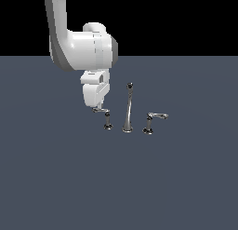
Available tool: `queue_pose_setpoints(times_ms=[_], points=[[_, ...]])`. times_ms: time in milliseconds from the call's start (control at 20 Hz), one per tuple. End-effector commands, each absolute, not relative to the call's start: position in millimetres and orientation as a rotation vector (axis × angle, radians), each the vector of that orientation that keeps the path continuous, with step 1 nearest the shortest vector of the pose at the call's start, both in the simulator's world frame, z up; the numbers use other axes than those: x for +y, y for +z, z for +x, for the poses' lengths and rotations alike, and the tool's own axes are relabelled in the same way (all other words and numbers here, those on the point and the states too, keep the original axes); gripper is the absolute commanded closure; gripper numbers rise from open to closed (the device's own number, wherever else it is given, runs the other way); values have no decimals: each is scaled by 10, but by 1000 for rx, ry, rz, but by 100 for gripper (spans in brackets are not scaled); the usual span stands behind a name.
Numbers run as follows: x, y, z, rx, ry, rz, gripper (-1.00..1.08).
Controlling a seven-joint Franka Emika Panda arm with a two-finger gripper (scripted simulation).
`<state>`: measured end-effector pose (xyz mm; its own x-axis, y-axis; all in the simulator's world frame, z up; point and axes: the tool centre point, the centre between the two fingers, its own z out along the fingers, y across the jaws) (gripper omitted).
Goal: Turn on the faucet by rotating a designated handle.
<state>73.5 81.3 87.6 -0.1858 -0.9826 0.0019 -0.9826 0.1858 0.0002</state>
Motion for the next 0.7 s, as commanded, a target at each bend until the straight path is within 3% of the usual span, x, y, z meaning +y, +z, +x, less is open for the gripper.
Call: queue_pose_setpoints(times_ms=[0,650], points=[[800,856,757,-2430,1,1990,108],[974,856,515,-2430,1,1990,108]])
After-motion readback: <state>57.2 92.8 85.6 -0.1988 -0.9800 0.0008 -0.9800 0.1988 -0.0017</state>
